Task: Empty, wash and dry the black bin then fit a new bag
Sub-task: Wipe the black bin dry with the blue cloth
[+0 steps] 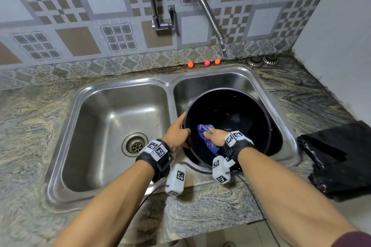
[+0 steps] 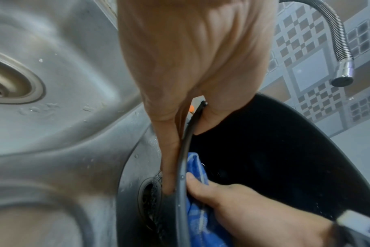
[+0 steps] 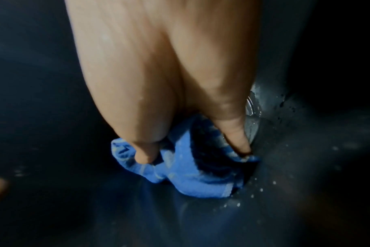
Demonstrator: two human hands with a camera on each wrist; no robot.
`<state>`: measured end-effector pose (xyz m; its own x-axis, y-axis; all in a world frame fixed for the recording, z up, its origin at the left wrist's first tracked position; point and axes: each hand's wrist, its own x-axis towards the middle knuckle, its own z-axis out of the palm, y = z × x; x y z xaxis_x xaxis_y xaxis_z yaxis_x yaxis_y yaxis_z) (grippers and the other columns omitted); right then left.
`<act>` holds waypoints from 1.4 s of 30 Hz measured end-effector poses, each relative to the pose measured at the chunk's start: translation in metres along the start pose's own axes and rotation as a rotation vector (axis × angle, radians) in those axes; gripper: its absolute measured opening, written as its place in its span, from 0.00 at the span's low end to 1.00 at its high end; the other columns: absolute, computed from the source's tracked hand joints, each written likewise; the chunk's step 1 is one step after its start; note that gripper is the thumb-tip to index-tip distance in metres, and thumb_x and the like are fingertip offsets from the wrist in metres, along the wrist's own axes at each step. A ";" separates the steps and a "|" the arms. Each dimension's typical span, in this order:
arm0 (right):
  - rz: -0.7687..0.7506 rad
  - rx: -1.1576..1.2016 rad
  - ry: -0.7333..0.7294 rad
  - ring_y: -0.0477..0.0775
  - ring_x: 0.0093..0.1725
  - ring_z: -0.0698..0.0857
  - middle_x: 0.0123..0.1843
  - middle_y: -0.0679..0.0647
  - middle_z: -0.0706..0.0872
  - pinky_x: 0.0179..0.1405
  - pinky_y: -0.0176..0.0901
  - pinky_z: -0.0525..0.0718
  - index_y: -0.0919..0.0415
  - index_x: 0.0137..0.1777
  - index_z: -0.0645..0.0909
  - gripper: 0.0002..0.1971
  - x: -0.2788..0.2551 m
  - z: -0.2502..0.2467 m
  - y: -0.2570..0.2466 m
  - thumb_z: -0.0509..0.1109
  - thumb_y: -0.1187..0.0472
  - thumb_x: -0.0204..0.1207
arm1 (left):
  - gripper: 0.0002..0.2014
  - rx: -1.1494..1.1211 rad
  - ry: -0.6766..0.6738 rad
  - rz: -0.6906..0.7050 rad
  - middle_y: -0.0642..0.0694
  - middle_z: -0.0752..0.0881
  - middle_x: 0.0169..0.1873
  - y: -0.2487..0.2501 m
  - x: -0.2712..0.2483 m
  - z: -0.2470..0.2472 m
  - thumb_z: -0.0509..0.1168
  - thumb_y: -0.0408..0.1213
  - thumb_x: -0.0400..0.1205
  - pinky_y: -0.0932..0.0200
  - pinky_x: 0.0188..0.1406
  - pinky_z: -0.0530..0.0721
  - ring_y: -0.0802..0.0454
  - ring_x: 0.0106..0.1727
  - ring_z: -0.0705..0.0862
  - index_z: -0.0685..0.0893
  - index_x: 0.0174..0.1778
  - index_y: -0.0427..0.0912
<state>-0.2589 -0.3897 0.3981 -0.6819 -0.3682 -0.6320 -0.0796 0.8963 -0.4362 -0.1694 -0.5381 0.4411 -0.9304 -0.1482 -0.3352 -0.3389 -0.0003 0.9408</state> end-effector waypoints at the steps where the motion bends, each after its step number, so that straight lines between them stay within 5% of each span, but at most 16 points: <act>1: -0.037 -0.017 -0.006 0.58 0.76 0.72 0.82 0.58 0.67 0.66 0.37 0.68 0.56 0.85 0.57 0.26 -0.005 0.000 -0.001 0.53 0.52 0.88 | 0.38 -0.008 0.016 0.001 0.49 0.89 0.51 -0.003 -0.002 0.002 0.51 0.12 0.79 0.53 0.31 0.89 0.46 0.49 0.90 0.71 0.77 0.56; 4: -0.167 -0.090 -0.046 0.60 0.73 0.76 0.82 0.59 0.66 0.69 0.44 0.71 0.60 0.83 0.61 0.24 -0.024 -0.001 0.000 0.52 0.55 0.89 | 0.36 -0.015 0.058 0.016 0.45 0.90 0.54 -0.012 -0.007 0.009 0.52 0.14 0.77 0.46 0.44 0.90 0.42 0.54 0.89 0.73 0.76 0.53; 11: -0.252 -0.240 -0.145 0.63 0.66 0.81 0.71 0.61 0.80 0.70 0.54 0.75 0.50 0.77 0.70 0.20 -0.060 -0.001 0.019 0.53 0.51 0.87 | 0.30 0.050 0.070 -0.064 0.42 0.84 0.41 -0.005 -0.020 0.012 0.53 0.15 0.77 0.42 0.42 0.88 0.47 0.38 0.83 0.75 0.69 0.48; 15: -0.231 -0.224 -0.196 0.67 0.64 0.83 0.69 0.63 0.82 0.67 0.57 0.79 0.51 0.75 0.72 0.20 -0.071 -0.004 0.020 0.54 0.49 0.86 | 0.29 0.243 0.092 -0.057 0.42 0.85 0.49 0.013 -0.009 -0.001 0.57 0.20 0.76 0.32 0.49 0.89 0.41 0.49 0.87 0.75 0.70 0.52; 18: -0.222 -0.307 -0.180 0.58 0.65 0.83 0.70 0.55 0.82 0.66 0.52 0.79 0.46 0.75 0.72 0.20 -0.070 -0.007 0.024 0.55 0.45 0.85 | 0.35 0.380 0.120 0.069 0.44 0.86 0.58 0.033 0.005 -0.007 0.63 0.24 0.77 0.45 0.59 0.87 0.43 0.59 0.87 0.71 0.78 0.57; 22: -0.220 -0.407 -0.157 0.60 0.64 0.82 0.69 0.58 0.82 0.63 0.50 0.78 0.48 0.75 0.72 0.21 -0.067 -0.005 0.020 0.54 0.45 0.86 | 0.26 0.579 0.043 0.250 0.52 0.83 0.63 0.070 0.021 -0.002 0.65 0.34 0.84 0.64 0.67 0.74 0.59 0.64 0.79 0.73 0.79 0.54; 26: -0.167 -0.448 -0.104 0.63 0.65 0.81 0.69 0.61 0.82 0.66 0.51 0.78 0.57 0.71 0.75 0.21 -0.052 -0.009 0.019 0.55 0.47 0.86 | 0.26 0.904 -0.053 0.292 0.45 0.86 0.66 0.085 0.038 0.000 0.59 0.31 0.84 0.56 0.68 0.79 0.45 0.67 0.84 0.75 0.77 0.55; 30: 0.017 -0.410 0.020 0.64 0.70 0.79 0.72 0.64 0.80 0.68 0.49 0.75 0.65 0.72 0.76 0.19 -0.030 -0.023 0.022 0.56 0.57 0.86 | 0.34 0.909 -0.136 0.257 0.40 0.85 0.66 0.079 0.033 0.002 0.58 0.27 0.81 0.60 0.60 0.80 0.45 0.61 0.85 0.65 0.83 0.56; 34: 0.147 -0.151 0.270 0.67 0.73 0.75 0.73 0.67 0.77 0.70 0.53 0.73 0.67 0.73 0.74 0.20 -0.009 -0.031 0.019 0.59 0.62 0.84 | 0.42 0.870 -0.225 0.174 0.37 0.83 0.67 0.071 0.029 -0.003 0.61 0.30 0.76 0.52 0.65 0.82 0.41 0.64 0.83 0.56 0.85 0.61; 40: 0.346 0.268 0.603 0.70 0.73 0.74 0.72 0.68 0.75 0.73 0.61 0.68 0.58 0.77 0.68 0.21 0.040 -0.024 0.002 0.56 0.66 0.84 | 0.43 0.570 -0.288 0.080 0.39 0.83 0.63 0.056 0.017 -0.031 0.58 0.23 0.77 0.55 0.37 0.87 0.38 0.55 0.86 0.58 0.80 0.70; 42: 0.368 0.360 0.674 0.71 0.73 0.74 0.73 0.69 0.75 0.76 0.65 0.65 0.57 0.76 0.70 0.21 0.056 -0.020 0.001 0.53 0.64 0.85 | 0.43 0.494 -0.288 0.036 0.37 0.84 0.60 0.048 0.011 -0.037 0.56 0.22 0.79 0.46 0.40 0.91 0.35 0.55 0.87 0.57 0.79 0.73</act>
<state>-0.3116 -0.4049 0.3747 -0.9155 0.2602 -0.3069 0.3912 0.7544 -0.5271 -0.1905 -0.5764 0.4845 -0.9197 0.1358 -0.3684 -0.2669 0.4720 0.8403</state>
